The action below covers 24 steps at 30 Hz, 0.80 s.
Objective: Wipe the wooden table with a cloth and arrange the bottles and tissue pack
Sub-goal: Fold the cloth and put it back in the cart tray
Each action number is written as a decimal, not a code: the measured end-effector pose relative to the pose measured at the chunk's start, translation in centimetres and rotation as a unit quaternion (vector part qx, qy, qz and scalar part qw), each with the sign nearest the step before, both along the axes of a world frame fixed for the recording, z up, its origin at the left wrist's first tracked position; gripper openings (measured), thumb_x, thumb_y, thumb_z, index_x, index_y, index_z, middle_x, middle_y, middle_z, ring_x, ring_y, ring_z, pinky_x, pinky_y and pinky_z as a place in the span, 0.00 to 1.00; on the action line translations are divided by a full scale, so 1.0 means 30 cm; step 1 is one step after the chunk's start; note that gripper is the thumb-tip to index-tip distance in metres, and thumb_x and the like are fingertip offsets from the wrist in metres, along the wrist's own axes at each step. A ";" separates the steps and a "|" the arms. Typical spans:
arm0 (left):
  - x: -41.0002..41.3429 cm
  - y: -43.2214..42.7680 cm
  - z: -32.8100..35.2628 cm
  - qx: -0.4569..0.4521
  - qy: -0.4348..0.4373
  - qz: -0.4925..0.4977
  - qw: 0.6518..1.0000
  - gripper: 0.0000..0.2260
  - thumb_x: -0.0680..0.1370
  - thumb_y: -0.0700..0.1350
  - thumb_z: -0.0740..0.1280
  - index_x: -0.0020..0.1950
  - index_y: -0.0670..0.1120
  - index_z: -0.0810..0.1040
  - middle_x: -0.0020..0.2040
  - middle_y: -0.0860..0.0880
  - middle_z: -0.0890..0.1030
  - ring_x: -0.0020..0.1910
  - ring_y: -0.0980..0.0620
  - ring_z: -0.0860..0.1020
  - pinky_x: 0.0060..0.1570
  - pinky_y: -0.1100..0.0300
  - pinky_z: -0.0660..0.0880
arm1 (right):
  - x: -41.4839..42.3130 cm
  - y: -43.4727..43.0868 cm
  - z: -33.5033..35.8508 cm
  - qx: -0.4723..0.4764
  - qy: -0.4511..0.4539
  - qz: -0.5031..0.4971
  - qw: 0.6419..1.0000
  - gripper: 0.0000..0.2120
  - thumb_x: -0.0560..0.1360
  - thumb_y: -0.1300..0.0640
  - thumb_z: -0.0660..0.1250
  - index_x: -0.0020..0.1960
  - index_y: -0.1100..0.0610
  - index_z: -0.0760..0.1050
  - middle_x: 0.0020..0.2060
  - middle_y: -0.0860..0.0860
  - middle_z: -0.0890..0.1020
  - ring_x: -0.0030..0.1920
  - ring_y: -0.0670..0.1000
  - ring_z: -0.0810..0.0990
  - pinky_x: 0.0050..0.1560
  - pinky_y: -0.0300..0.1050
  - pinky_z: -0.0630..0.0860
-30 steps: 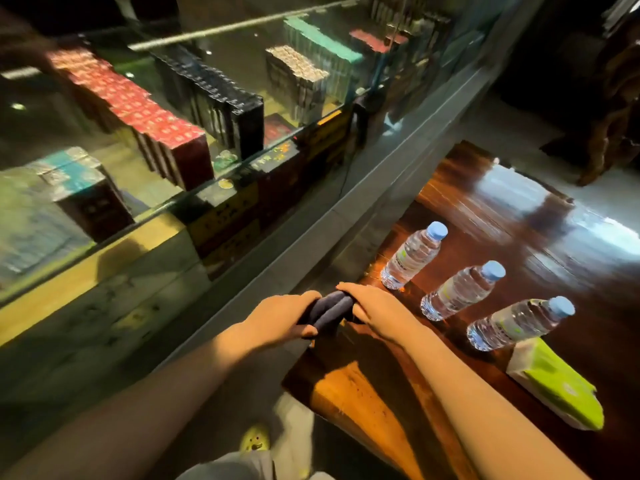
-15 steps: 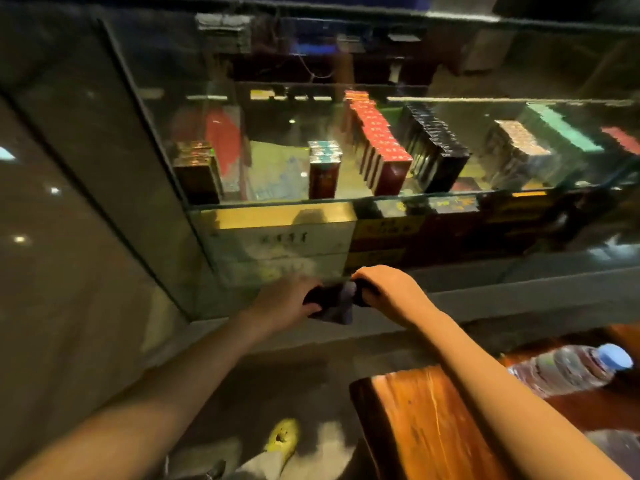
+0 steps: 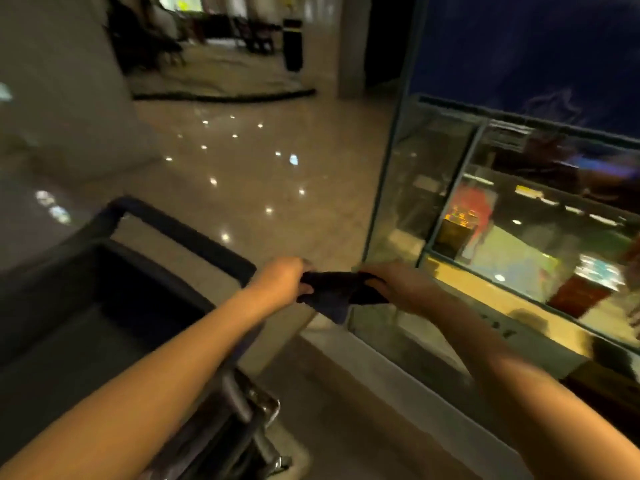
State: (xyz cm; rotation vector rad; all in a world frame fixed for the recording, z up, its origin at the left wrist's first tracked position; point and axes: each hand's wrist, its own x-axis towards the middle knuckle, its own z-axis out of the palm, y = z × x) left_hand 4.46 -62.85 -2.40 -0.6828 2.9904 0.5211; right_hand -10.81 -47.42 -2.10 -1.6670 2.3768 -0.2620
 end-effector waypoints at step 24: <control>1.403 -0.386 -0.100 -0.018 -0.009 0.428 0.904 0.14 0.75 0.45 0.69 0.61 0.49 0.79 0.57 0.47 0.82 0.57 0.46 0.79 0.57 0.55 0.73 | 1.173 -0.991 -0.098 0.020 -0.027 0.458 0.888 0.17 0.76 0.64 0.60 0.64 0.56 0.74 0.58 0.55 0.81 0.58 0.55 0.79 0.60 0.53 0.74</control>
